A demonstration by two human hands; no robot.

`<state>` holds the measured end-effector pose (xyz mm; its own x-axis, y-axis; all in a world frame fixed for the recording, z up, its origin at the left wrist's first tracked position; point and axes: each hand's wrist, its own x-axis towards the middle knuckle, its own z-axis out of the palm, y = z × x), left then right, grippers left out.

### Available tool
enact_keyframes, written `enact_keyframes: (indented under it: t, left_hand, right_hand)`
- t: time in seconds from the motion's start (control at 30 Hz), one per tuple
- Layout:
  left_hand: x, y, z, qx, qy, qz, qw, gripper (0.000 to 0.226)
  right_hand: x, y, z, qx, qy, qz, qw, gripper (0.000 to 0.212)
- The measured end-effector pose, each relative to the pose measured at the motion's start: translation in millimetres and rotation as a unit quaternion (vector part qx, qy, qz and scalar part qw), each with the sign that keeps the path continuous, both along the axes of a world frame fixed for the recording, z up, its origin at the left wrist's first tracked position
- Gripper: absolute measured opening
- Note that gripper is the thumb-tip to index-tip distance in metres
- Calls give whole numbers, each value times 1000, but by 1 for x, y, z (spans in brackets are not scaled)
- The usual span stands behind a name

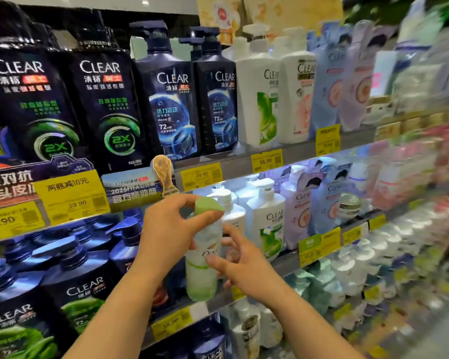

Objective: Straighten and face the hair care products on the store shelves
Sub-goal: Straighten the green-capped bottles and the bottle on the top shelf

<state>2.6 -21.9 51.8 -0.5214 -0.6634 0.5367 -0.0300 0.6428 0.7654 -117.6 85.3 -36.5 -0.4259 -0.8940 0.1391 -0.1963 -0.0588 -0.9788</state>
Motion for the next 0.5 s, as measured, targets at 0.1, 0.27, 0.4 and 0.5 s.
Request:
enact_keyframes:
  t: [0.1, 0.27, 0.4, 0.5]
  left_hand:
    - [-14, 16, 16, 29, 24, -59, 998, 22]
    - [-59, 60, 17, 71, 24, -157, 985, 27]
    - [-109, 107, 12, 84, 13, -216, 973, 17]
    - [-150, 151, 11, 99, 7, -254, 962, 17]
  right_hand:
    - [-11, 34, 16, -8, 41, -49, 998, 59]
    - [-45, 103, 27, -15, 47, -101, 994, 65]
    - [-75, 162, 27, -29, 31, -142, 989, 65]
    - [-105, 208, 28, -36, 21, -176, 984, 68]
